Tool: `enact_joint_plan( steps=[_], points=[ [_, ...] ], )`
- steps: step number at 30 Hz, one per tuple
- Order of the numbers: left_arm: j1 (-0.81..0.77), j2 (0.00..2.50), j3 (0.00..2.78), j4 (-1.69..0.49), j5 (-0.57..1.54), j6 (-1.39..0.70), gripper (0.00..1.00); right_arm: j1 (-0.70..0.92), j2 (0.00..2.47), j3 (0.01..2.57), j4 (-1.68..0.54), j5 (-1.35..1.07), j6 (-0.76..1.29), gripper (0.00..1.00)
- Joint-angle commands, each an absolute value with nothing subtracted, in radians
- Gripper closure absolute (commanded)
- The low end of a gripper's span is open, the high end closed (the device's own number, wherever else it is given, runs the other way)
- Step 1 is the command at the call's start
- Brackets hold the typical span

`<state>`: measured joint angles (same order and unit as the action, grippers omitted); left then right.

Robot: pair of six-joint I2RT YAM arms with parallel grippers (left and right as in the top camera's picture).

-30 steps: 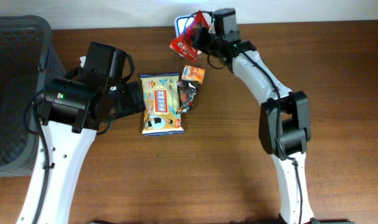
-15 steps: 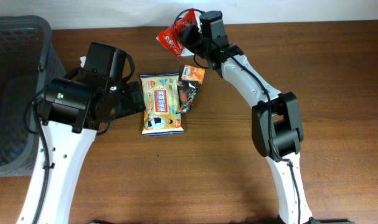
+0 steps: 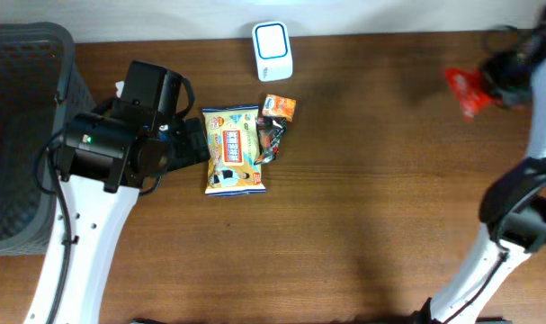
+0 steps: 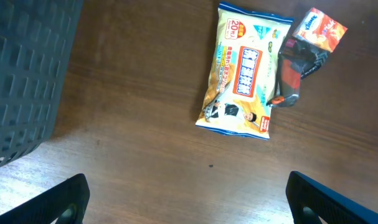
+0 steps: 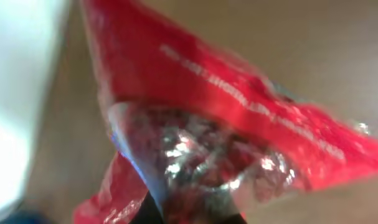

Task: Scan the item barcode
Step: 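Carry the red bag to the table's right edge and drop it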

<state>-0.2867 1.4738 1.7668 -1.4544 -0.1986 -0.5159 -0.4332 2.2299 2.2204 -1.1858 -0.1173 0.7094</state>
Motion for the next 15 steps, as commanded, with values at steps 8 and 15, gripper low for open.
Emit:
enact_joint_plan(
  steps=[8, 15],
  points=[
    [-0.285, 1.467, 1.771, -1.453, -0.199, -0.507, 0.01, -0.663, 2.313, 2.223, -1.111, 0.108, 0.284, 0.84],
    [-0.285, 1.467, 1.771, -1.453, -0.199, -0.507, 0.01, -0.73, 2.357, 2.224, -1.138, 0.245, 0.284, 0.19]
  ],
)
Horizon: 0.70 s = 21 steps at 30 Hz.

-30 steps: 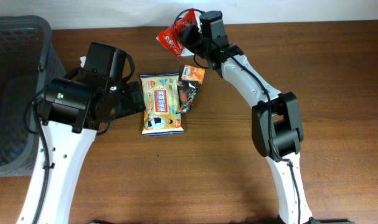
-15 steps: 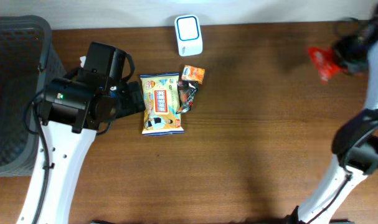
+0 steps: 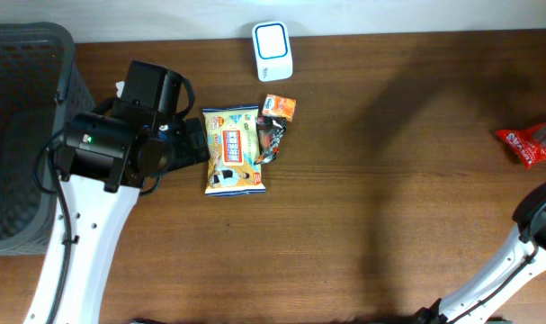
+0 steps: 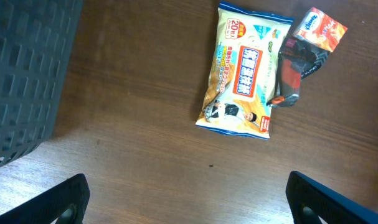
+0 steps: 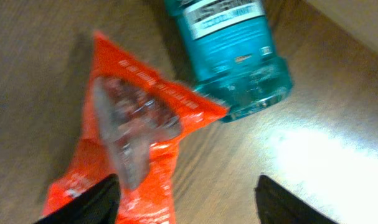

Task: Scan the item barcode
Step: 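Carry the red bag to the table's right edge and drop it, then reach the right gripper to the small orange box and grasp it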

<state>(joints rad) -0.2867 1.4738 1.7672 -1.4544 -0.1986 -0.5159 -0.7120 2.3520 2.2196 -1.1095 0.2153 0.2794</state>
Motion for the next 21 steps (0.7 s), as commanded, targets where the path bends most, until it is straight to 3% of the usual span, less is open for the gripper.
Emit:
enact_joint_plan(
  steps=[1, 2, 6, 7, 8, 9, 14, 17, 21],
  points=[
    [-0.285, 1.467, 1.771, -1.453, -0.199, -0.507, 0.01, -0.729, 2.356, 2.224, -1.164, 0.193, 0.284, 0.18],
    [-0.285, 1.467, 1.771, -1.453, -0.199, -0.507, 0.01, -0.725, 2.356, 2.224, -1.187, 0.092, 0.254, 0.2],
    [-0.285, 1.467, 1.771, -1.453, -0.199, -0.507, 0.01, -0.663, 2.356, 2.224, -1.269, -0.414, 0.169, 0.44],
    [-0.285, 1.468, 1.771, -1.453, -0.199, -0.507, 0.01, -0.631, 2.357, 2.224, -1.286, -0.473, 0.168, 0.41],
    [-0.285, 1.467, 1.771, -1.453, -0.199, -0.507, 0.01, -0.551, 2.357, 2.224, -1.331, -0.571, 0.146, 0.02],
    [-0.285, 1.468, 1.771, -1.453, -0.199, -0.507, 0.01, -0.501, 2.357, 2.224, -1.355, -0.612, 0.107, 0.01],
    [-0.285, 1.468, 1.771, -1.453, -0.199, -0.507, 0.01, 0.02, 2.363, 2.223, -1.394, -0.452, 0.084, 0.01],
    [-0.285, 1.467, 1.771, -1.453, -0.199, -0.507, 0.01, 0.279, 2.363, 2.223, -1.284, -0.187, 0.307, 0.0],
    [-0.285, 1.467, 1.771, -1.453, -0.199, -0.507, 0.01, 0.487, 2.364, 2.223, -1.184, 0.001, 0.513, 0.05]
  ],
)
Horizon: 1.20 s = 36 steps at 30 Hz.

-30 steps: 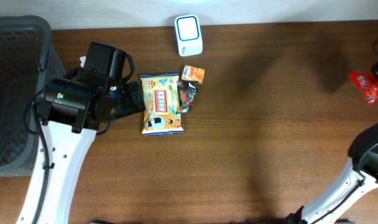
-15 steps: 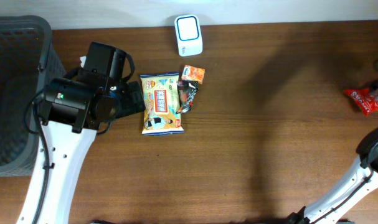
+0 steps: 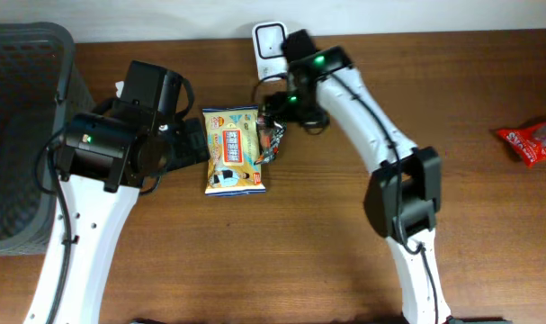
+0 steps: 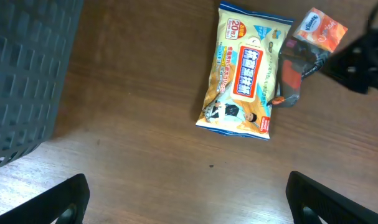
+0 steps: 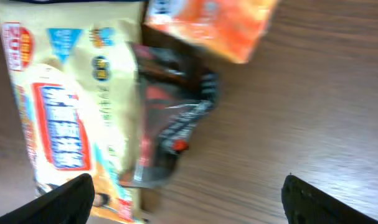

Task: Scan the item barcode
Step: 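Reach the right gripper to the small orange box and grasp it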

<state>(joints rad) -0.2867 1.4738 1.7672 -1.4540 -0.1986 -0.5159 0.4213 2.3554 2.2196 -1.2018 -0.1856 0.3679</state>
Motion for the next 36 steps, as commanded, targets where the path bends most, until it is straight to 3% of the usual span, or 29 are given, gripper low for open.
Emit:
enact_joint_plan(
  steps=[1, 2, 4, 8, 10, 18, 21, 25, 32, 36],
  points=[
    [-0.285, 1.467, 1.771, -1.453, -0.199, -0.507, 0.01, 0.527, 2.365, 2.223, -1.174, 0.057, 0.514, 0.05],
    [-0.285, 1.467, 1.771, -1.453, -0.199, -0.507, 0.01, 0.552, 2.365, 2.223, -1.169, 0.096, 0.514, 0.05],
    [-0.285, 1.468, 1.771, -1.453, -0.199, -0.507, 0.01, 0.577, 2.37, 2.223, -1.15, 0.115, 0.547, 0.17],
    [-0.285, 1.468, 1.771, -1.453, -0.199, -0.507, 0.01, 0.578, 2.429, 2.222, -1.124, 0.039, 0.57, 0.25],
    [-0.285, 1.467, 1.771, -1.453, -0.199, -0.507, 0.01, 0.583, 2.455, 2.222, -1.116, 0.034, 0.57, 0.5],
    [-0.285, 1.467, 1.771, -1.453, -0.199, -0.507, 0.01, 0.582, 2.524, 2.222, -1.094, 0.038, 0.57, 0.59],
    [-0.285, 1.467, 1.771, -1.453, -0.199, -0.507, 0.01, 0.58, 2.524, 2.222, -1.103, 0.038, 0.566, 0.8],
    [-0.285, 1.468, 1.771, -1.453, -0.199, -0.507, 0.01, 0.565, 2.519, 2.265, -1.156, 0.037, 0.566, 0.94],
    [-0.285, 1.467, 1.771, -1.453, -0.199, -0.507, 0.01, 0.486, 2.519, 2.498, -1.274, -0.054, 0.547, 0.96],
    [-0.285, 1.467, 1.771, -1.453, -0.199, -0.507, 0.01, 0.354, 2.52, 2.553, -1.021, -0.439, 0.469, 0.96]
  ],
)
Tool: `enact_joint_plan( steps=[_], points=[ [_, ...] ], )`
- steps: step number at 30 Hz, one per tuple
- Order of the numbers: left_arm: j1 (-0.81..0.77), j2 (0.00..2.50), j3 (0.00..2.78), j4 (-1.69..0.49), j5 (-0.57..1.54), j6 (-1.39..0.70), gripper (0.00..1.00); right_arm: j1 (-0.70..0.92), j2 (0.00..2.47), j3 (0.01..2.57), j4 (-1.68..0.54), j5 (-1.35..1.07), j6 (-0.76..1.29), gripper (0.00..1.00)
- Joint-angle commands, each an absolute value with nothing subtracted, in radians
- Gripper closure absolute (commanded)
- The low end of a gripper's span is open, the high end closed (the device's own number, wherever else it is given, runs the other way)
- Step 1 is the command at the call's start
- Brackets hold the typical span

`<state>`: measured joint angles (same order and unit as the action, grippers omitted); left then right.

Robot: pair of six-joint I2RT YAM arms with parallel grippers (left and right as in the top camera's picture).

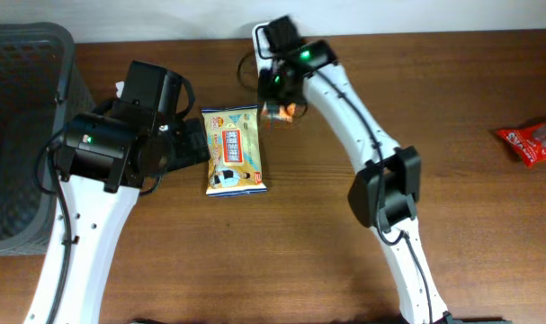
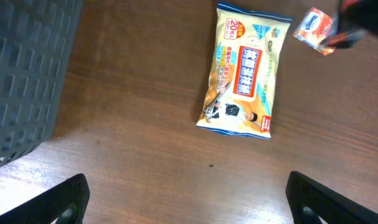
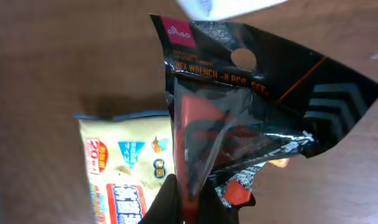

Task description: Scan the item barcode

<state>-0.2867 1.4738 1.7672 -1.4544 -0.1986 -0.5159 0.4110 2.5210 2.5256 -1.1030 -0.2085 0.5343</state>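
A black hex-wrench packet [image 3: 238, 106] hangs above the table, with my right gripper [image 3: 195, 202] shut on its lower edge. The white scanner [image 3: 229, 7] shows just past the packet's top; from overhead my right gripper [image 1: 274, 85] is right in front of it and covers most of it. Below lie the yellow wipes pack [image 1: 234, 150] and a small orange pack [image 1: 282, 112]. My left gripper [image 2: 189, 205] stands open above bare wood, left of the wipes pack [image 2: 243, 78].
A dark grey basket [image 1: 21, 135] fills the left end of the table. A red snack packet [image 1: 529, 142] lies at the far right edge. The right arm reaches across the table's middle from the front.
My right gripper was open over the black packet lying beside the wipes pack. Now it is shut on that packet and holds it up in front of the scanner. The left arm has not moved.
My right gripper first held the red packet at the far right, then stood open with the red packet lying on the table there. Later it was open over the black packet by the wipes pack. Now it holds the black packet near the scanner.
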Motion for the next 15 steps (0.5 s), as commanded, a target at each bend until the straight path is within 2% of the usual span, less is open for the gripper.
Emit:
enact_joint_plan(
  steps=[1, 5, 9, 15],
  points=[
    [-0.285, 1.467, 1.771, -1.453, -0.199, -0.507, 0.01, 0.322, 2.52, 2.551, -0.908, -0.498, 0.452, 0.96],
    [-0.285, 1.467, 1.771, -1.453, -0.199, -0.507, 0.01, 0.329, 2.527, 2.539, -0.675, -0.346, 0.455, 0.96],
    [-0.285, 1.467, 1.771, -1.453, -0.199, -0.507, 0.01, 0.368, 2.529, 2.446, -0.529, -0.121, 0.607, 0.96],
    [-0.285, 1.467, 1.771, -1.453, -0.199, -0.507, 0.01, 0.361, 2.523, 2.419, -0.527, -0.123, 0.611, 0.96]
  ],
)
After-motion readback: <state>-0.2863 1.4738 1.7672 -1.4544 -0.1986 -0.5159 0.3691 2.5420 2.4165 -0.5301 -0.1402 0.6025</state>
